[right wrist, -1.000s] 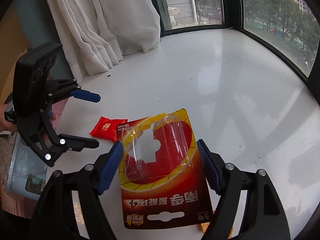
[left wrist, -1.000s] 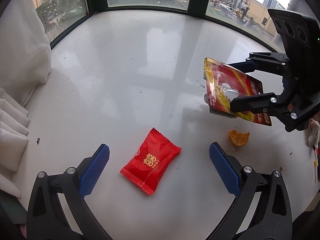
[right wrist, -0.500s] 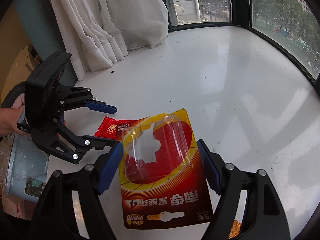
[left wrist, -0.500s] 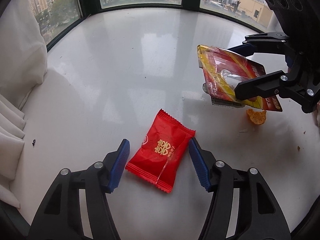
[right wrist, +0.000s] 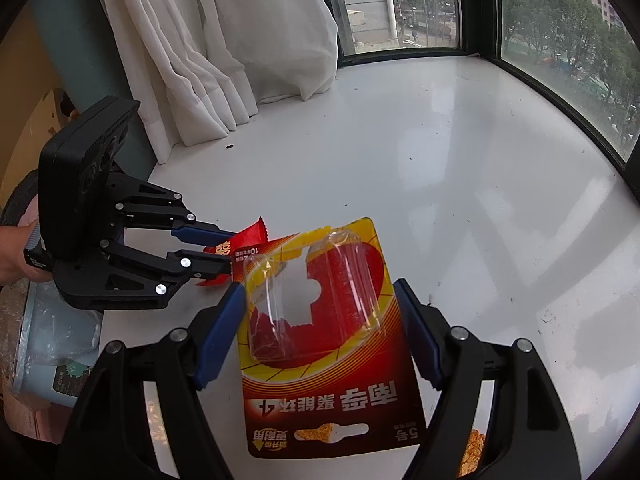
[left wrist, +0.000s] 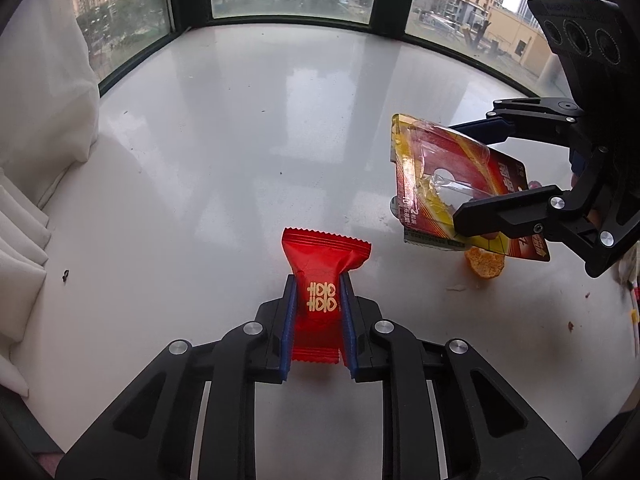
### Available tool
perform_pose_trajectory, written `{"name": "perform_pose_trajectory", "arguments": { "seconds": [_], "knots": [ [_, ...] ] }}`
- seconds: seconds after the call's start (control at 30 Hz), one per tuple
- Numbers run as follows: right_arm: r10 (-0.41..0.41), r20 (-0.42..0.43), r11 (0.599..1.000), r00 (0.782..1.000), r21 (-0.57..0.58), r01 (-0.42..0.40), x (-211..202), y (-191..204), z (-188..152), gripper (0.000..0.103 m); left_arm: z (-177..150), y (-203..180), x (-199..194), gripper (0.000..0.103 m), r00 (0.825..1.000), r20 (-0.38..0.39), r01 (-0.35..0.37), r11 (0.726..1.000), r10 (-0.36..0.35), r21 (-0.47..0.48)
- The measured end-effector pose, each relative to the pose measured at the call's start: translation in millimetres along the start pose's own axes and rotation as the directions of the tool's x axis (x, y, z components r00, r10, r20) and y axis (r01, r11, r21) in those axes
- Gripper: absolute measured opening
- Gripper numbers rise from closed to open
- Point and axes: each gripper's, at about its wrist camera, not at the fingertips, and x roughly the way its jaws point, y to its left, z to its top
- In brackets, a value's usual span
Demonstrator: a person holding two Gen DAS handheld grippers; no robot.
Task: Collect trash
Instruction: 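Carry the candy packet in the left tool and card in the right tool over the bin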
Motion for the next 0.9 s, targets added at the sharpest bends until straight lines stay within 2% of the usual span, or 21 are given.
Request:
{"name": "perform_pose_trajectory", "arguments": {
  "seconds": [0.2, 0.33, 0.57, 0.9],
  "knots": [
    [-0.002, 0.012, 1.0, 1.0, 0.028, 0.001, -22, 15, -4, 0.072, 1, -9, -28, 0.018, 1.0, 0.028, 0.0, 0.999, 0.002, -0.044],
    [-0.006, 0.009, 1.0, 1.0, 0.029, 0.006, -39, 33, -6, 0.072, 1, -19, -56, 0.018, 0.997, 0.069, -0.037, 0.997, 0.041, -0.061],
    [-0.027, 0.03, 0.999, 0.999, 0.042, 0.026, -76, 70, -7, 0.072, -2, -29, -109, 0.018, 0.993, 0.11, -0.032, 0.992, 0.045, -0.118],
    [-0.03, 0.061, 0.999, 0.998, 0.03, 0.028, -118, 137, -12, 0.072, -37, -44, -187, 0.018, 0.989, 0.127, -0.066, 0.991, 0.081, -0.12]
  ]
}}
